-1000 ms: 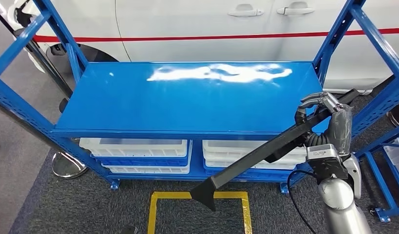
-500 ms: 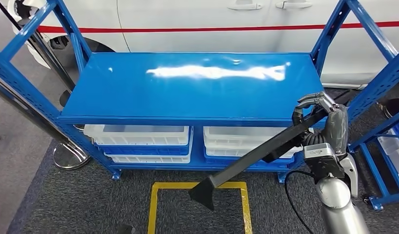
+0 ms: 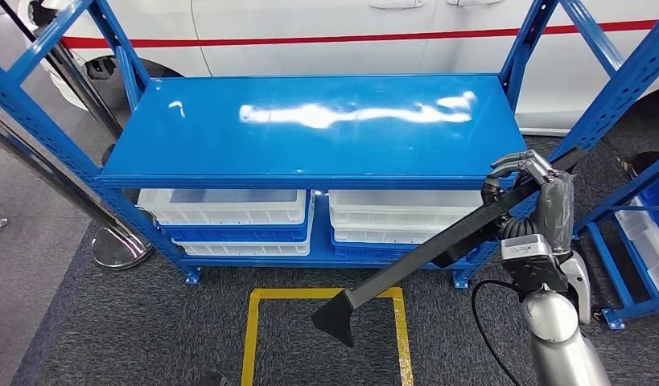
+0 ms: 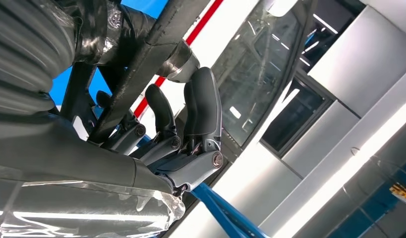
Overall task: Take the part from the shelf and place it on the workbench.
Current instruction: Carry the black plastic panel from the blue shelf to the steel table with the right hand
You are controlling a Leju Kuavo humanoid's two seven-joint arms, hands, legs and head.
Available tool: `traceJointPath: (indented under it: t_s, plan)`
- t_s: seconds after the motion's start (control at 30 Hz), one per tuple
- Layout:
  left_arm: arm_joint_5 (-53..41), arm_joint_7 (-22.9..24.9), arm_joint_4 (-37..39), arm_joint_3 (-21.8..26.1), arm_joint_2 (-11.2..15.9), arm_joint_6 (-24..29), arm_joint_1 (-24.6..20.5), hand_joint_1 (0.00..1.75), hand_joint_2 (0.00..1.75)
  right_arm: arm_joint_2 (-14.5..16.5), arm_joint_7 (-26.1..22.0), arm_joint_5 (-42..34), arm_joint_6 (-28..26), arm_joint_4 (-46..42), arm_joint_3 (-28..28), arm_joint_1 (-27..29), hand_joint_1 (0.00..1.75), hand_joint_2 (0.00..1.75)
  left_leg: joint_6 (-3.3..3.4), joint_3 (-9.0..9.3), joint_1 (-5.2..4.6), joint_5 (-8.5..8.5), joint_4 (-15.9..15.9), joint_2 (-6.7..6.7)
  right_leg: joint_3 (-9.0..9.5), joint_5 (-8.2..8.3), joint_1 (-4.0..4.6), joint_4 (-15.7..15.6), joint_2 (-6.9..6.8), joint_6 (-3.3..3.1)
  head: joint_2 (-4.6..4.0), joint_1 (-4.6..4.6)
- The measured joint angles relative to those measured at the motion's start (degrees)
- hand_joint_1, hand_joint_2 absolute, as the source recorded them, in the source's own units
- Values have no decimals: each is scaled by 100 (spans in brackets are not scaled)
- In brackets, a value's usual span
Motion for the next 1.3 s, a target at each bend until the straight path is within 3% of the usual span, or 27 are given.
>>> traceJointPath:
  t_s: [0.07, 0.13, 0.17, 0.2, 0.27, 0.3, 0.33, 0.37, 0.43, 0.47, 0.53, 0.6, 0.67, 0.73, 0.8, 0.83, 0.87, 0.9, 0.93, 0.97, 1.03, 1.07, 1.13, 1.17, 1.2, 1.3]
  plan:
    - [-2, -1, 0, -1, 3, 0, -5, 0, 175, 1, 0, 0, -1, -2, 1, 5, 175, 175, 40, 98, -56, 44, -256, -7, -1, 114, -58, -82, -5, 74, 0, -1]
    - [-2, -1, 0, -1, 3, -1, -1, 0, 175, 2, 0, -1, -1, -2, 2, 22, 175, 175, 100, 108, -75, 249, -437, 9, -15, 157, -90, -155, 3, 124, 0, -2]
    - [-2, -1, 0, -1, 3, -2, 1, 0, 175, 2, -1, -2, -2, -2, 2, 28, 175, 175, 132, 98, -70, 355, -531, 25, -44, 41, -84, -97, 11, 133, 0, 0]
    - [-1, -1, 0, -1, 3, -3, 1, 0, 175, 2, -1, -4, -3, -2, 2, 32, 175, 175, 155, 68, -55, 451, -598, 41, -98, -177, -73, 78, 19, 136, 0, 1]
    - [1, -1, 0, -1, 4, -7, -2, 0, 175, 2, -2, -8, -5, -2, 2, 39, 175, 175, 170, -78, -48, 552, -581, 59, -239, -717, -65, 713, 30, 159, 0, 2]
    - [2, -1, 0, -1, 4, -8, -1, 0, 175, 2, -2, -9, -5, -2, 2, 44, 175, 175, 161, -163, -44, 587, -543, 64, -287, -865, -70, 1035, 31, 183, 0, 2]
    - [2, -1, 0, -1, 4, -10, 1, 0, 175, 2, -2, -9, -6, -1, 2, 50, 175, 175, 145, -259, -36, 618, -490, 70, -278, -875, -80, 1241, 30, 214, 0, 2]
    - [1, -1, 0, -1, 3, -10, 3, 0, 175, 2, -2, -11, -7, -1, 2, 54, 175, 175, 125, -369, -20, 647, -422, 74, -193, -771, -96, 1286, 28, 251, 0, 2]
    - [3, 0, 1, -1, 3, -10, 4, 0, 175, 2, -4, -14, -8, 0, 2, 53, 175, 175, 74, -604, 19, 680, -228, 79, 192, -529, -145, 871, 18, 334, 0, 2]
    - [7, 1, 1, -1, 4, -9, 3, 0, 175, 3, -6, -15, -9, -2, 2, 49, 175, 175, 46, -724, 27, 685, -111, 78, 419, -535, -147, 542, 17, 361, 0, 2]
    - [19, 1, 1, -1, 7, -8, 7, 0, 175, 4, -11, -17, -16, -8, 2, 49, 175, 175, -7, -891, 20, 702, 81, 71, 648, -680, -135, 149, 30, 327, 0, -3]
    - [30, 2, 2, -1, 7, -8, 19, 0, 175, 7, -15, -22, -24, -10, 3, 57, 175, 175, -55, -959, 16, 756, 150, 59, 609, -687, -115, 142, 41, 214, 0, -6]
    - [36, 3, 2, -1, 9, -9, 28, 0, 175, 9, -17, -26, -26, -4, 4, 47, 175, 175, -118, -1035, 43, 636, 254, 49, 523, -596, -114, 143, 25, 103, 0, -4]
    - [39, 4, 2, -1, 10, -9, 31, 0, 175, 11, -18, -28, -27, 1, 6, 33, 175, 175, -189, -1176, 81, 162, 685, 47, 402, -476, -113, 137, 12, 28, 0, -5]
    - [45, 6, 2, -1, 9, -9, 31, 0, 175, 13, -19, -28, -29, 4, 9, 32, 175, 175, -229, -1313, 107, -293, 1359, 47, 254, -356, -93, 138, 4, 13, 0, -6]
    - [48, 6, 2, -1, 9, -9, 31, 0, 175, 14, -19, -28, -30, 5, 11, 32, 175, 175, -229, -1315, 115, -355, 1600, 47, 175, -293, -80, 138, -1, 12, 0, -6]
    - [49, 6, 2, -1, 9, -9, 31, 0, 175, 14, -19, -28, -31, 7, 13, 32, 175, 175, -214, -1236, 118, -293, 1671, 45, 96, -233, -67, 139, -5, 13, 0, -7]
    - [50, 6, 2, -1, 9, -9, 30, 0, 175, 15, -19, -28, -31, 7, 15, 32, 175, 175, -185, -1058, 116, -154, 1550, 42, 18, -170, -55, 138, -7, 14, 0, -7]
    - [50, 6, 2, -1, 10, -9, 27, 0, 175, 15, -19, -28, -32, 7, 15, 30, 175, 175, -146, -782, 109, -17, 1245, 38, -55, -107, -47, 138, -5, 18, 0, -7]
    - [50, 6, 2, -1, 10, -8, 19, 0, 175, 15, -19, -28, -32, 5, 15, 27, 175, 175, -102, -469, 94, 11, 822, 34, -112, -46, -44, 135, -2, 29, 0, -7]
    - [51, 3, 2, -1, 11, -7, 5, 0, 175, 15, -20, -28, -34, 4, 16, 20, 175, 175, -55, 7, 42, -55, 102, 26, -151, 74, -67, 93, -3, 81, 0, -6]
    - [52, 2, 2, -1, 11, -6, 1, 0, 175, 17, -20, -29, -34, 5, 17, 16, 175, 175, -37, 100, 8, -90, -92, 21, -140, 136, -92, 48, -8, 120, 0, -7]
    - [54, 1, 2, -1, 10, -4, 3, 0, 175, 20, -21, -30, -34, 13, 22, 10, 175, 175, -3, 115, -27, 66, -252, 22, -121, 246, -132, -53, -11, 201, 0, -6]
    - [55, 2, 2, -1, 10, -3, 5, 0, 175, 22, -20, -32, -34, 21, 23, 7, 175, 175, 24, 107, -31, 160, -341, 31, -140, 203, -131, -52, -5, 224, 0, -5]
    - [55, 2, 2, 0, 12, -2, 8, 0, 175, 22, -20, -35, -34, 32, 24, 6, 175, 175, 55, 74, -25, 262, -409, 44, -178, 51, -117, 30, 3, 230, 0, -3]
    - [60, 2, 2, 1, 17, 2, 12, 0, 175, 22, -17, -45, -36, 60, 27, 2, 175, 175, 131, -142, -33, 483, -451, 64, -364, -757, -73, 887, 24, 215, 0, 2]
